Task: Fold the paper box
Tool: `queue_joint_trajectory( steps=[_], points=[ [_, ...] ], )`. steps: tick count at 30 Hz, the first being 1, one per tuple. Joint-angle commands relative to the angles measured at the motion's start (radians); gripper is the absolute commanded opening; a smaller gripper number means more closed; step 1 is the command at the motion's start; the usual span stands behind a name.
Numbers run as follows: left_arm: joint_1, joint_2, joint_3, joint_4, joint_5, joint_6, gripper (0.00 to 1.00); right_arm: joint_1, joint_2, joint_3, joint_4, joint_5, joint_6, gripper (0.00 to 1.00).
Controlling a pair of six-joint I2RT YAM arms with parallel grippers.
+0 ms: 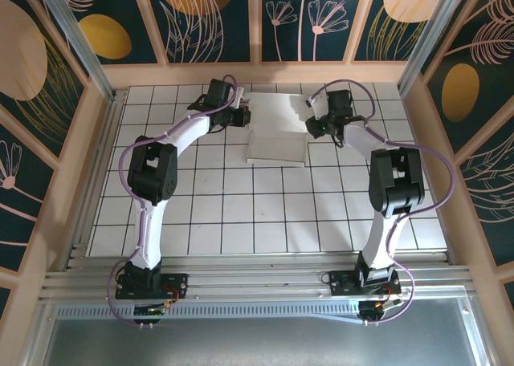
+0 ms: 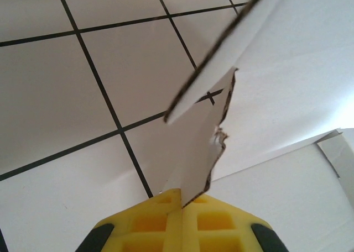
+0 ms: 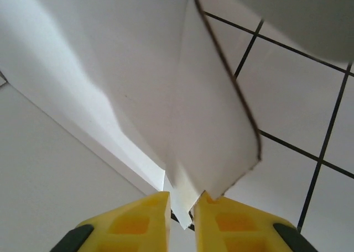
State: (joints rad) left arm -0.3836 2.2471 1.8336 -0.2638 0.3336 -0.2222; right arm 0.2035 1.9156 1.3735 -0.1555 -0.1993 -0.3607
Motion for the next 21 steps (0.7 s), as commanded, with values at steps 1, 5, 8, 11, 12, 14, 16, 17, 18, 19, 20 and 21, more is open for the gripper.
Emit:
queue_joint_trajectory(
  steps=[1,5,8,11,12,14,16,17,18,19,20,21],
  points=[
    [-0.017,-0.028,0.02,0.009,-0.062,0.032,0.0,0.009,-0.026,0.037,-0.014,0.048,0.027,0.22],
    [-0.023,-0.055,-0.014,0.076,-0.128,0.069,0.0,0.009,-0.013,0.073,-0.02,0.035,0.023,0.2],
    [-0.029,-0.083,-0.058,0.159,-0.14,0.095,0.0,0.017,0.011,0.094,-0.022,0.028,0.022,0.1],
    [-0.041,-0.113,-0.119,0.255,-0.122,0.101,0.0,0.025,0.034,0.101,-0.011,0.031,0.048,0.0],
    [-0.048,-0.122,-0.143,0.284,-0.129,0.1,0.0,0.03,0.039,0.097,0.003,0.042,0.062,0.0],
    [-0.061,-0.135,-0.182,0.336,-0.143,0.089,0.0,0.039,0.046,0.087,0.033,0.074,0.093,0.0],
    [-0.072,-0.148,-0.221,0.391,-0.172,0.057,0.0,0.049,0.047,0.064,0.089,0.12,0.14,0.0],
    [-0.073,-0.152,-0.235,0.412,-0.174,0.043,0.0,0.056,0.044,0.042,0.126,0.142,0.149,0.0],
    [-0.075,-0.157,-0.253,0.442,-0.175,0.03,0.0,0.062,0.037,0.011,0.179,0.165,0.153,0.0],
    [-0.076,-0.165,-0.275,0.483,-0.181,0.02,0.0,0.067,0.031,-0.019,0.231,0.188,0.164,0.0],
    [-0.078,-0.169,-0.292,0.519,-0.183,0.014,0.0,0.07,0.03,-0.034,0.263,0.204,0.175,0.0],
    [-0.078,-0.171,-0.307,0.554,-0.186,0.008,0.0,0.072,0.032,-0.036,0.289,0.21,0.195,0.0]
  ],
)
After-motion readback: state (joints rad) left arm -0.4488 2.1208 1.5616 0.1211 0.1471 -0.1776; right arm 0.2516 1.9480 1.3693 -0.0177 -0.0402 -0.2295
